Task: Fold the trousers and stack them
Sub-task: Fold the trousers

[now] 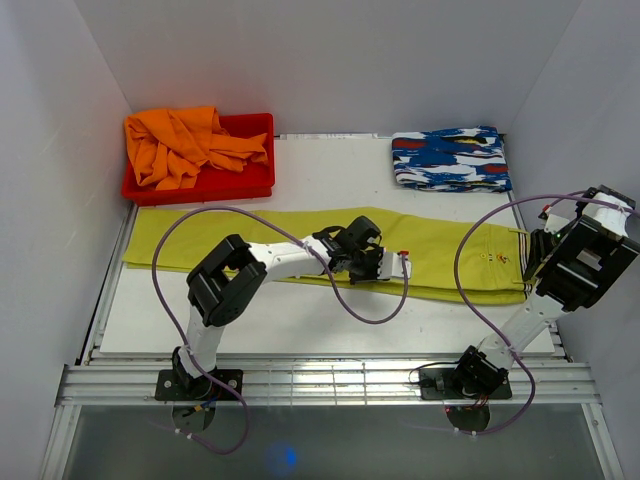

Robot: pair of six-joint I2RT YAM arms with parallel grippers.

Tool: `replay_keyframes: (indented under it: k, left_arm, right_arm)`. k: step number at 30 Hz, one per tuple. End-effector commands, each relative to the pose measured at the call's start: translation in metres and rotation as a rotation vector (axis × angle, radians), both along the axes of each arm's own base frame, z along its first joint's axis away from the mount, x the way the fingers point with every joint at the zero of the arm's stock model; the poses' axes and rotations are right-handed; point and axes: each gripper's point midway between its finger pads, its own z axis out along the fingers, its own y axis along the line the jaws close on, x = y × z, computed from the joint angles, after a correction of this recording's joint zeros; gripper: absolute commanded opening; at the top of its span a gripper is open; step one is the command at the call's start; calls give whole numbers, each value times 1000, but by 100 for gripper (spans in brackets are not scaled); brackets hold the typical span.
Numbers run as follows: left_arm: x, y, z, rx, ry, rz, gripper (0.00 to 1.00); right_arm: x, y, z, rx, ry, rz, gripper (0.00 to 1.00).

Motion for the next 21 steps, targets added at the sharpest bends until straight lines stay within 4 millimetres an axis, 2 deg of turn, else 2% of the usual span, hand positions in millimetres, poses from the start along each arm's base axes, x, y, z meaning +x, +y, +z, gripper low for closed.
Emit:
replay_keyframes:
  k: [1,5,9,11,14,18,21]
  left_arm:
    - [0,-4,13,-24,11,-18,32]
    - [-1,-3,9,-12,22,-18,43]
    - [0,-5,11,-17,20,-15,42]
    - [2,-5,9,-11,23,-7,37]
    - [4,-5,8,-13,32,3,29]
    - [10,-6,13,-20,32,23,9]
    - [13,-5,18,-26,29,35,5]
  right_arm:
    - [0,-8,-15,26,7,-76,43]
    - [-2,-6,-18,34,18,-73,44]
    - [-3,-7,-18,28,18,-69,44]
    - [-2,-7,-20,34,20,-70,41]
    - [0,-6,-18,46,13,-70,29]
    - [7,-2,-10,73,-28,-59,17]
    - [9,-3,-4,67,-47,-49,8]
